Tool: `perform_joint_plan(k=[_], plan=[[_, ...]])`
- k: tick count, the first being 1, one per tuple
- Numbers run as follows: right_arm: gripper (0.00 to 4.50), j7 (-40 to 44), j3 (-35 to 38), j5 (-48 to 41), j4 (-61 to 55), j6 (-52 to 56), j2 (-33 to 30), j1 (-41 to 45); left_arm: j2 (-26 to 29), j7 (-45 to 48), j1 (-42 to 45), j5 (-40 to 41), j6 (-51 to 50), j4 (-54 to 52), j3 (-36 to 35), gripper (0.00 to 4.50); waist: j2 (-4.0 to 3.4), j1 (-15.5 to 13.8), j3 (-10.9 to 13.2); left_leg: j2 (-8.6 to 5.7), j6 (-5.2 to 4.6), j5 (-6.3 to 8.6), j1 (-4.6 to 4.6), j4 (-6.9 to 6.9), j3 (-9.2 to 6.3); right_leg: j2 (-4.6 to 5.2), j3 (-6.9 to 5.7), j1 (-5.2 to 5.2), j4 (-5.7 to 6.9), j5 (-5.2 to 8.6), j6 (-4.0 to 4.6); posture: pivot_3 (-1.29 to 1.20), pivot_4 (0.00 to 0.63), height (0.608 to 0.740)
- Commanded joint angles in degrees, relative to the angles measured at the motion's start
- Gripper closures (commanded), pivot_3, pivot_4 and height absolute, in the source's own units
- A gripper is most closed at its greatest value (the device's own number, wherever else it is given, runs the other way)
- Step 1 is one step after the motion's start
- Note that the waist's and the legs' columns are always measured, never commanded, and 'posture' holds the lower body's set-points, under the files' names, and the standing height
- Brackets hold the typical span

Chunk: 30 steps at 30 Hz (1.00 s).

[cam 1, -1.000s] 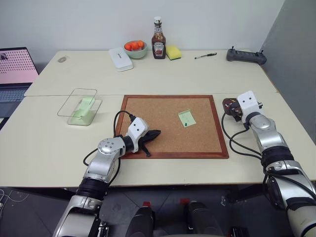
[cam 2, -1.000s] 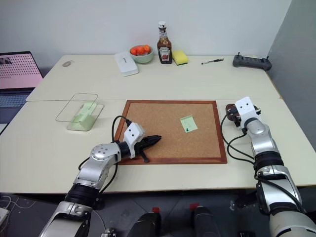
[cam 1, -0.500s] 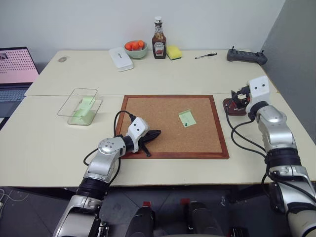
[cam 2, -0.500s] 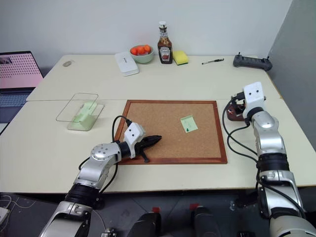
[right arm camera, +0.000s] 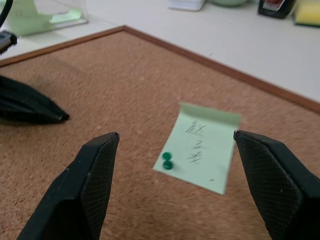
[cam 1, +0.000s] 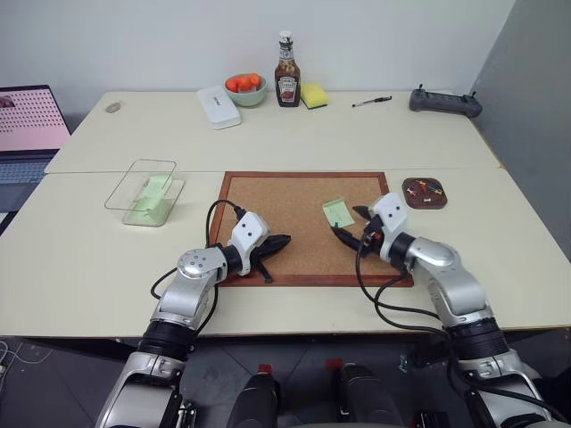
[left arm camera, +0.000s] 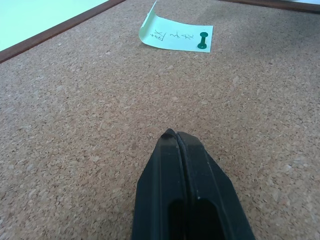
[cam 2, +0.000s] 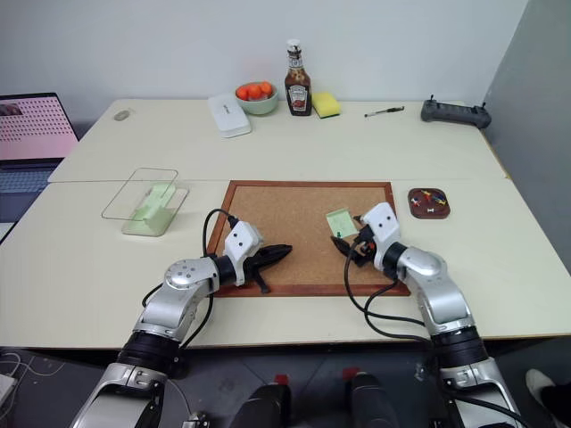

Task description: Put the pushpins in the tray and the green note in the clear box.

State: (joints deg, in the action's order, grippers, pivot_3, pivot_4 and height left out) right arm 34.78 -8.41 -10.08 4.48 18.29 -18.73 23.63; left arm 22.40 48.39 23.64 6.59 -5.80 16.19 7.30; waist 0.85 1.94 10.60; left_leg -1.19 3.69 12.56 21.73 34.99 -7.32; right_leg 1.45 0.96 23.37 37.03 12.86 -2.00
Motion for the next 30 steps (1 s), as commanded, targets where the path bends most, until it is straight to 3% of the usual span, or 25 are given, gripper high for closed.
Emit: perform_joint_plan(k=[1, 3, 6, 23, 30], plan=[[0.6, 0.16, -0.17, 1.14, 1.6, -1.99, 0.7, 2.38, 0.21, 0.66, -0.53, -0.57, -0.74, 0.84, 1.06, 4.5, 0.0, -0.01, 0.0, 0.0, 0.0, 0.0, 0.0, 0.0, 0.0, 0.0, 0.01, 0.0, 0.0, 0.0, 0.0, 0.0, 0.15, 0.74], [0.6, 0.14, -0.33, 1.66, 3.34, -2.61, 1.04, 3.16, 0.24, 0.63, -0.57, -0.57, -0.74, 0.78, 1.05, 4.5, 0.0, 0.0, 0.0, 0.0, 0.0, 0.0, 0.0, 0.0, 0.0, 0.0, 0.0, 0.0, 0.0, 0.0, 0.0, 0.0, 0.15, 0.74], [0.97, 0.31, -0.03, 2.23, 5.68, -3.66, 1.4, 4.21, 0.23, 0.64, -0.66, -0.51, -0.78, 0.64, 1.02, 4.5, 0.0, -0.01, 0.0, 0.0, 0.0, 0.0, -0.01, 0.0, 0.0, 0.0, -0.01, 0.0, 0.0, 0.0, 0.0, 0.0, 0.15, 0.74], [4.46, 1.59, -0.11, 3.79, 9.32, -6.09, 0.82, 5.53, 0.2, 0.6, -0.94, -0.48, -0.74, 0.46, 1.02, 4.5, 0.0, -0.01, 0.0, 0.0, 0.0, 0.0, 0.0, 0.0, 0.0, 0.0, 0.0, 0.0, 0.0, 0.0, 0.0, 0.0, 0.15, 0.74], [4.46, 2.58, 0.53, 2.96, 6.61, -6.29, 1.21, 5.26, 0.25, 0.55, -1.02, -0.52, -0.67, 0.64, 1.0, 4.5, 0.0, -0.02, 0.0, 0.0, 0.0, 0.0, 0.0, 0.0, -0.01, 0.0, -0.01, 0.0, 0.0, 0.0, 0.0, 0.0, 0.15, 0.74]])
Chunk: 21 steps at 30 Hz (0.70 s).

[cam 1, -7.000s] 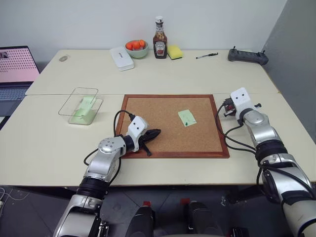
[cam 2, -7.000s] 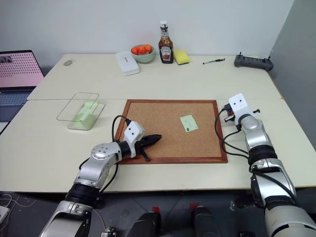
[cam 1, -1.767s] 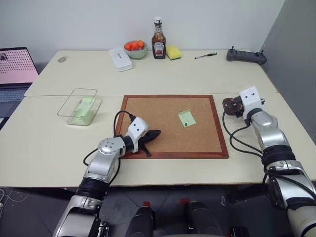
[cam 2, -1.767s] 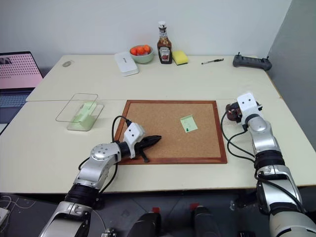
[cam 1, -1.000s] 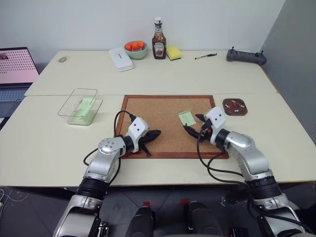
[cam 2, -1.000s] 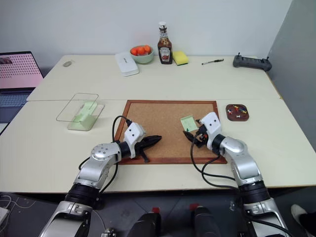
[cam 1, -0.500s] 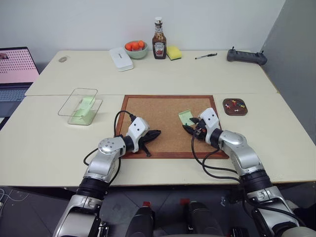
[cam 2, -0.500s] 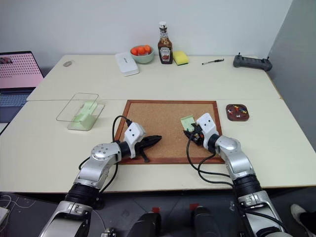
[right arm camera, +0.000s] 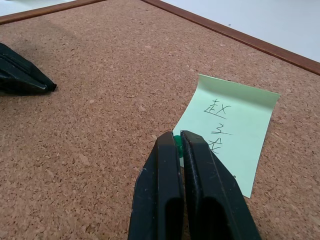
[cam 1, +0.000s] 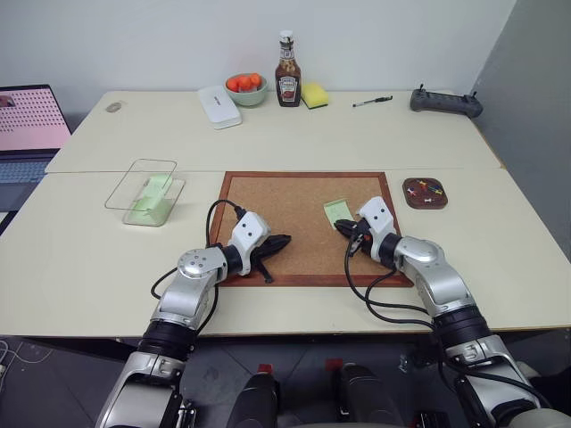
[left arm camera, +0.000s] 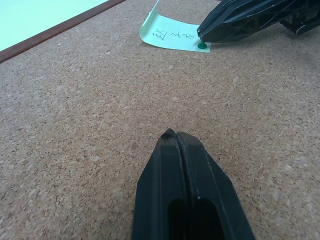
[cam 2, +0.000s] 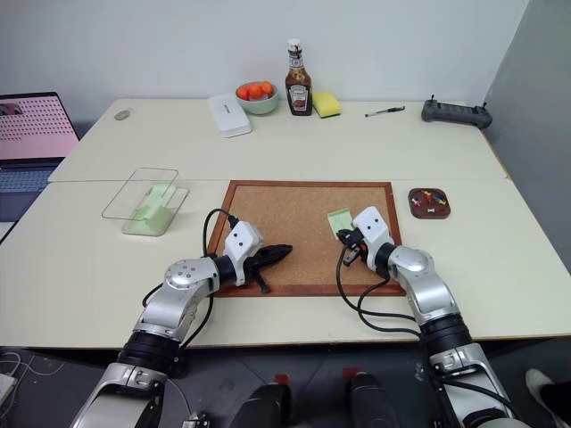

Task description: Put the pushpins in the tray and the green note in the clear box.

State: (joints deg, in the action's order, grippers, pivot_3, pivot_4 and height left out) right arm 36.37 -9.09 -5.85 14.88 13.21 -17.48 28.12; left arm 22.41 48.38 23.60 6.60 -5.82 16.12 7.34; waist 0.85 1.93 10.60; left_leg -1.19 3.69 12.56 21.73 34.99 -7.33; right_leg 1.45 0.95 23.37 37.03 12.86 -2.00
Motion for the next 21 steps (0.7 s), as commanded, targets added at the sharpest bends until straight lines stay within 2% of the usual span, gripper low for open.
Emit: perform_joint_plan(k=[1, 16, 20, 21], plan=[[4.46, 1.06, 1.35, -1.5, -4.25, -1.36, 0.11, 0.76, 0.25, 0.54, -1.0, -0.54, -0.64, 0.74, 0.96, 4.5, 0.0, 0.0, 0.0, 0.0, 0.0, 0.0, 0.0, 0.0, 0.0, 0.0, 0.0, 0.0, 0.0, 0.0, 0.0, 0.0, 0.15, 0.74], [4.46, 1.76, 1.77, -1.22, -10.65, -6.16, -0.39, 1.99, -0.83, -0.31, -0.27, 0.91, -2.39, 0.25, -0.16, 4.5, 0.0, -0.02, 0.0, 0.0, 0.0, 0.0, 0.01, 0.0, -0.02, 0.0, -0.01, 0.01, -0.01, 0.0, 0.0, 0.0, 0.15, 0.74], [4.46, 2.34, 0.94, 0.01, -11.13, -7.75, -1.43, 2.18, -2.42, -1.18, 1.67, 8.42, -12.73, -5.71, -4.62, 4.5, 0.01, -0.02, 0.01, 0.0, 0.0, 0.0, 0.01, 0.0, -0.02, 0.0, -0.01, 0.01, 0.0, 0.0, 0.0, 0.0, 0.15, 0.74], [4.49, 2.41, 0.88, 0.2, -11.13, -7.96, -1.53, 2.18, -2.44, -1.29, 1.94, 9.38, -14.43, -6.78, -5.21, 4.32, 0.03, 0.01, 0.02, 0.0, 0.0, 0.0, 0.02, 0.01, -0.04, 0.0, -0.03, 0.01, 0.0, 0.0, 0.0, 0.0, 0.15, 0.74]])
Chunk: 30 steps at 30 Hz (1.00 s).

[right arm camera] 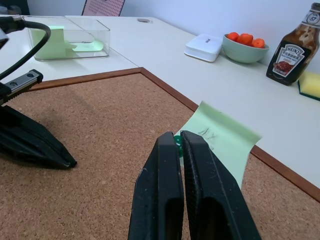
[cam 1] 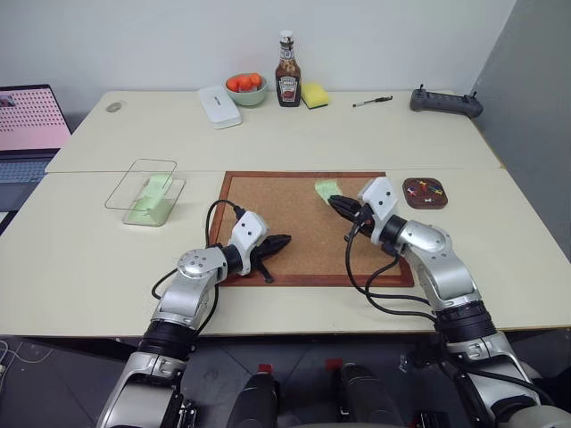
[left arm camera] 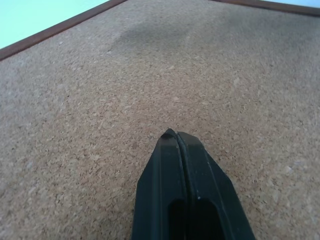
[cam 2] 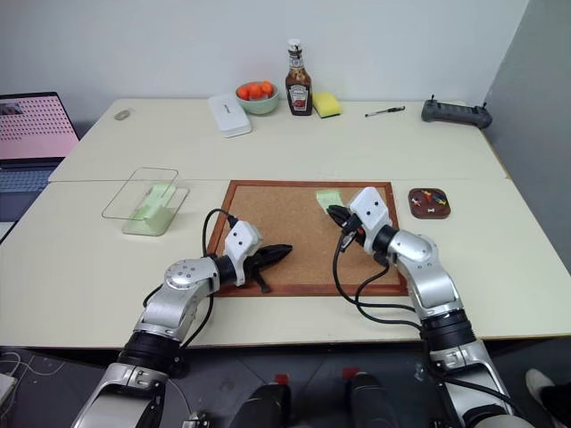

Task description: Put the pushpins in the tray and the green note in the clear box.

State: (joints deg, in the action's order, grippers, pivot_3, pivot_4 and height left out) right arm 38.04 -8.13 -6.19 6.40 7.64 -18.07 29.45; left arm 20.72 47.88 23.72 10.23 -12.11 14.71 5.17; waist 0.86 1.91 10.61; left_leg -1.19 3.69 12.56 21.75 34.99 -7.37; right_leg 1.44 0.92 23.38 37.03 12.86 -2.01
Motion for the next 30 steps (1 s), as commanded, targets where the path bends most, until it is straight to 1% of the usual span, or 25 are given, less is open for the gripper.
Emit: perform_joint_plan(k=[1, 2, 6, 7, 11, 19, 21, 24, 26, 30], plan=[[4.5, 0.73, -0.18, 0.94, -2.42, -2.82, -1.03, 0.88, -0.32, -0.61, 1.96, 6.25, -9.55, -6.4, -3.34, 4.14, 0.02, 0.04, 0.02, 0.0, 0.0, 0.0, 0.02, 0.0, -0.02, 0.0, -0.01, 0.01, -0.01, 0.0, 0.0, 0.0, 0.15, 0.74], [4.5, 0.73, -0.27, 1.32, -2.15, -3.32, -1.15, 0.92, 0.19, -0.43, 2.0, 6.73, -10.9, -7.35, -3.52, 4.05, 0.05, 0.06, 0.03, 0.0, 0.0, 0.0, 0.03, 0.0, -0.03, 0.0, -0.02, 0.01, -0.01, 0.0, 0.0, 0.0, 0.15, 0.74], [4.5, 0.83, -0.56, 2.1, -1.34, -4.95, -1.54, 1.1, 1.57, -1.24, 2.57, 10.98, -18.72, -11.72, -5.92, 3.39, 0.06, 0.3, 0.04, 0.02, 0.01, 0.0, 0.06, -0.02, -0.02, -0.03, -0.02, 0.07, -0.01, 0.0, 0.0, 0.0, 0.15, 0.74], [4.5, 0.83, -0.63, 2.41, -1.18, -5.59, -1.65, 1.19, 1.3, -2.28, 3.11, 12.5, -21.06, -12.4, -7.19, 3.12, 0.06, 0.31, 0.04, 0.02, 0.01, 0.0, 0.06, -0.02, -0.03, -0.03, -0.02, 0.07, -0.01, 0.0, 0.01, 0.0, 0.15, 0.74], [4.5, 0.93, -0.88, 3.36, -0.64, -7.47, -1.86, 1.42, -0.03, -5.83, 5.01, 16.55, -27.39, -13.28, -10.83, 2.42, 0.09, 0.3, 0.06, 0.01, 0.01, 0.0, 0.07, -0.01, -0.04, -0.02, -0.03, 0.07, -0.01, 0.0, 0.0, 0.0, 0.15, 0.74], [4.5, 1.54, -1.96, 5.51, -0.35, -11.24, -3.11, 1.94, -6.48, -12.74, 9.16, 27.33, -37.69, -12.99, -17.76, 0.99, 0.12, 0.07, 0.08, 0.0, 0.03, -0.01, 0.09, -0.01, -0.03, 0.0, -0.01, 0.07, -0.05, 0.0, 0.0, 0.0, 0.15, 0.74], [4.5, 1.75, -2.27, 5.79, -1.13, -11.55, -3.42, 1.92, -8.44, -14.99, 10.1, 28.75, -38.72, -12.48, -18.8, 0.7, 0.13, 0.07, 0.08, 0.0, 0.03, -0.01, 0.1, -0.01, -0.04, 0.0, -0.02, 0.07, -0.05, 0.0, 0.0, 0.0, 0.15, 0.74], [4.5, 2.32, -2.94, 6.35, -2.25, -12.06, -3.89, 1.99, -11.24, -17.68, 12.09, 30.07, -38.89, -10.52, -19.75, 0.07, 0.14, 0.01, 0.09, -0.01, 0.04, -0.01, 0.09, 0.0, -0.03, 0.01, -0.01, 0.07, -0.05, 0.0, 0.0, 0.0, 0.15, 0.74], [4.5, 2.67, -3.34, 6.73, -2.7, -12.24, -4.11, 1.98, -13.01, -18.89, 13.86, 31.31, -39.56, -8.3, -20.65, 0.07, 0.15, 0.0, 0.09, -0.01, 0.04, -0.01, 0.09, 0.0, -0.02, 0.01, -0.01, 0.07, -0.05, 0.0, 0.0, 0.0, 0.15, 0.74], [4.5, 2.7, -3.48, 6.97, -3.32, -11.92, -4.04, 2.05, -14.64, -19.24, 16.39, 31.04, -39.25, -2.9, -19.87, 0.07, 0.15, 0.09, 0.09, -0.02, 0.05, -0.01, 0.09, 0.0, -0.01, 0.0, 0.0, 0.07, -0.05, 0.0, 0.0, 0.0, 0.15, 0.74]])
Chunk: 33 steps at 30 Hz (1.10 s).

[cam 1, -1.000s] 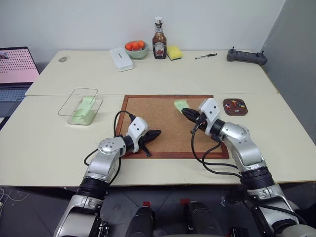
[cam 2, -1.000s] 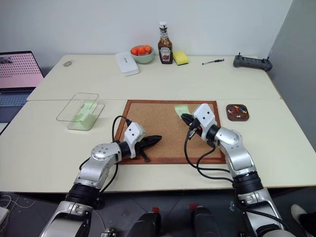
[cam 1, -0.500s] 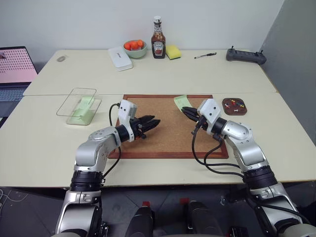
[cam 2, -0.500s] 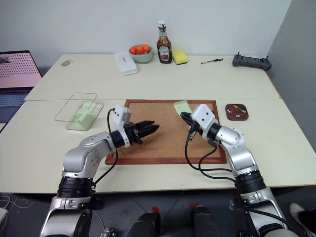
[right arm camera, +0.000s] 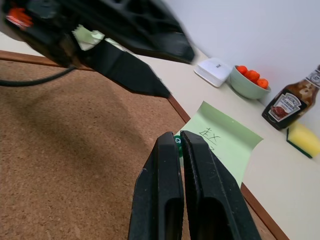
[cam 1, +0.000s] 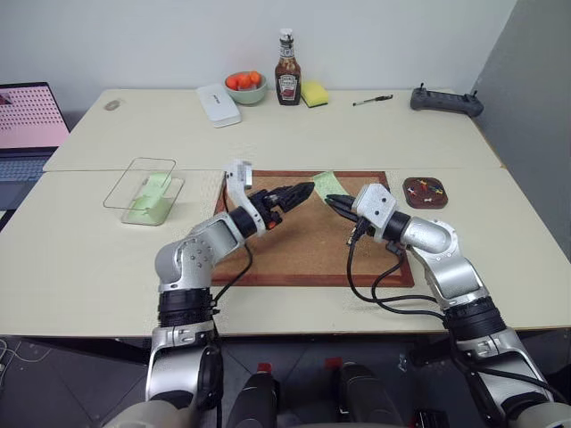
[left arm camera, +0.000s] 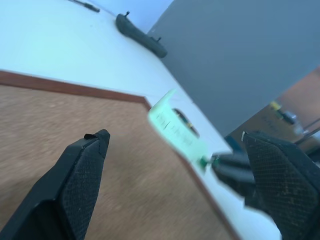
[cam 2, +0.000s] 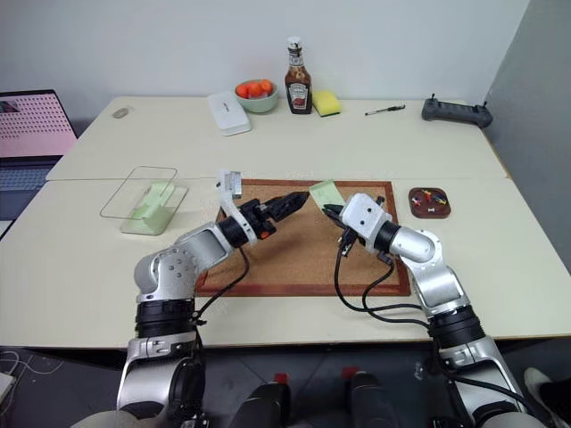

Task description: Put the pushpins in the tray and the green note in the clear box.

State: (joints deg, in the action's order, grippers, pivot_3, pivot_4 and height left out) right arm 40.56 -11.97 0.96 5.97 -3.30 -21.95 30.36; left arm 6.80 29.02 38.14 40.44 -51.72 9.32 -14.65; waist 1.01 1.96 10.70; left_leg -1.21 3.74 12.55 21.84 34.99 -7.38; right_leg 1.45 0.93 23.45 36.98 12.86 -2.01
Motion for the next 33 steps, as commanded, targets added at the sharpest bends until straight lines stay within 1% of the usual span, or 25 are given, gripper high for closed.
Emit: perform_joint_plan(k=[1, 7, 11, 13, 14, 18, 28, 33], plan=[[4.5, 0.16, 0.35, -0.18, -3.17, -0.76, -0.13, 1.18, -1.25, -0.62, 2.72, 0.6, 0.59, 4.28, -0.04, 0.07, 0.0, 0.06, 0.0, 0.0, 0.0, 0.0, 0.0, 0.0, 0.02, 0.0, 0.02, 0.0, 0.0, 0.0, 0.0, 0.0, 0.15, 0.74], [4.5, 0.16, 0.38, -0.36, -4.28, 0.26, -0.14, 1.55, -3.72, -1.62, 6.84, 0.74, 2.45, 13.66, -1.72, 0.07, 0.01, -0.06, 0.0, -0.02, 0.0, 0.0, 0.01, 0.01, 0.01, 0.0, 0.01, 0.0, -0.01, 0.0, -0.01, 0.0, 0.15, 0.74], [4.5, 0.16, 0.4, -0.41, -4.72, 0.68, -0.23, 1.54, -5.19, -1.49, 8.5, 2.22, 2.2, 15.56, -3.05, 0.07, 0.01, -0.05, 0.01, -0.02, 0.01, 0.0, 0.02, 0.01, 0.0, 0.01, 0.01, 0.0, -0.02, 0.0, -0.01, 0.0, 0.15, 0.74], [4.5, 0.16, 0.43, -0.48, -5.05, 1.03, -0.21, 1.6, -5.91, -1.54, 8.83, 2.68, 2.06, 16.01, -3.53, 0.43, 0.01, -0.03, 0.01, -0.02, 0.01, 0.0, 0.01, 0.01, 0.01, 0.02, 0.01, 0.0, -0.02, 0.0, -0.01, 0.0, 0.15, 0.74], [4.5, 0.16, 0.43, -0.5, -5.25, 1.2, -0.2, 1.6, -6.16, -1.72, 8.89, 2.77, 2.08, 16.22, -3.79, 0.5, 0.01, -0.03, 0.01, -0.02, 0.01, 0.0, 0.01, 0.01, 0.01, 0.02, 0.01, 0.0, -0.01, 0.0, -0.01, 0.0, 0.15, 0.74], [4.5, 0.11, 0.5, -0.61, -5.71, 1.58, -0.15, 1.59, -6.8, -1.36, 8.97, 4.33, 1.35, 16.37, -4.67, 1.15, 0.01, -0.02, 0.01, -0.02, 0.01, -0.01, 0.01, 0.01, 0.01, 0.02, 0.01, 0.0, -0.01, 0.0, -0.01, 0.0, 0.15, 0.74], [4.5, -0.12, 0.53, -0.61, -6.32, 2.33, -0.02, 1.35, -6.63, -1.78, 8.77, 5.92, 0.9, 16.52, -5.7, 3.02, 0.01, -0.02, 0.01, -0.02, 0.01, -0.01, 0.01, 0.01, 0.01, 0.02, 0.01, 0.0, -0.01, 0.0, -0.01, 0.0, 0.15, 0.74], [4.5, -0.21, 0.54, -0.65, -6.35, 2.32, 0.07, 1.41, -6.58, -1.31, 8.21, 6.34, 0.02, 15.89, -5.55, 4.04, 0.01, -0.02, 0.01, -0.02, 0.02, -0.01, 0.0, 0.01, 0.01, 0.02, 0.02, 0.0, -0.01, 0.0, -0.01, 0.0, 0.15, 0.74]])
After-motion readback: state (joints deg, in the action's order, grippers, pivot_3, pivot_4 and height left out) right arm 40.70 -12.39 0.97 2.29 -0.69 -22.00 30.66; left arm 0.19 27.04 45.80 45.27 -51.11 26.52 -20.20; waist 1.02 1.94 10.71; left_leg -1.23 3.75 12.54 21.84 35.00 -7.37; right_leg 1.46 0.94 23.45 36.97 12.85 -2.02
